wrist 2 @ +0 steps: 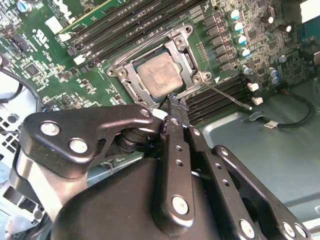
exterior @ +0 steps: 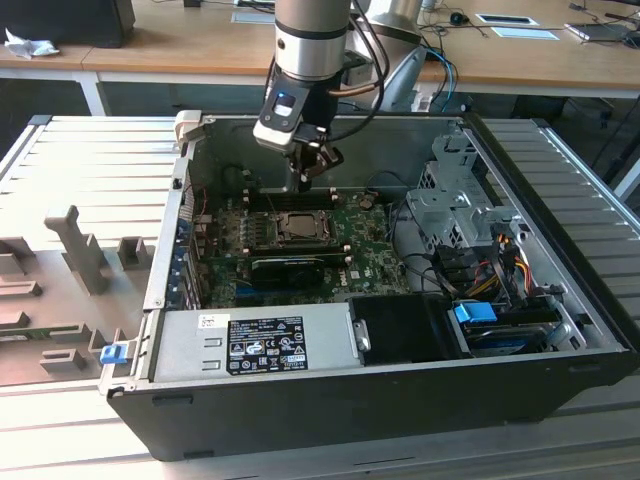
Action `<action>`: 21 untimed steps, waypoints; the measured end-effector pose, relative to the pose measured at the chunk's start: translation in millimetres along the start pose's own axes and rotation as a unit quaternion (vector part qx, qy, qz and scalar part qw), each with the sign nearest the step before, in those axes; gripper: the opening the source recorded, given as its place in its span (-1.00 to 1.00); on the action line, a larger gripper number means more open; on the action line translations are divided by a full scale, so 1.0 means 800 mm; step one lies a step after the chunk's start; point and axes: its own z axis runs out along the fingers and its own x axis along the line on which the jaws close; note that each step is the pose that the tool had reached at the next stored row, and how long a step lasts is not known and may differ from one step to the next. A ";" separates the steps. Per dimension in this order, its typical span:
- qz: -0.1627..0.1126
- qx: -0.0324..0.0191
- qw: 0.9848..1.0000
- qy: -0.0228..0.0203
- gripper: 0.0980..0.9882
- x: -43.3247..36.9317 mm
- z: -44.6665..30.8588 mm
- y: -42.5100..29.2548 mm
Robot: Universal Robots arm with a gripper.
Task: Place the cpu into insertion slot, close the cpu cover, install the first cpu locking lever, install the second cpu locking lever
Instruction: 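Install the first cpu locking lever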
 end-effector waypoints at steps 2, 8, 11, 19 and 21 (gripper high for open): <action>-0.008 0.000 1.000 0.000 -0.98 0.000 0.0000 0.0000; -0.039 0.001 0.999 0.001 -0.98 0.000 0.0000 0.0000; -0.050 0.002 0.999 0.001 -0.98 0.000 0.0000 0.0000; -0.076 0.002 0.997 0.001 -0.98 0.000 0.0000 0.0000; -0.088 0.003 0.996 0.002 -0.98 0.000 0.0000 0.0000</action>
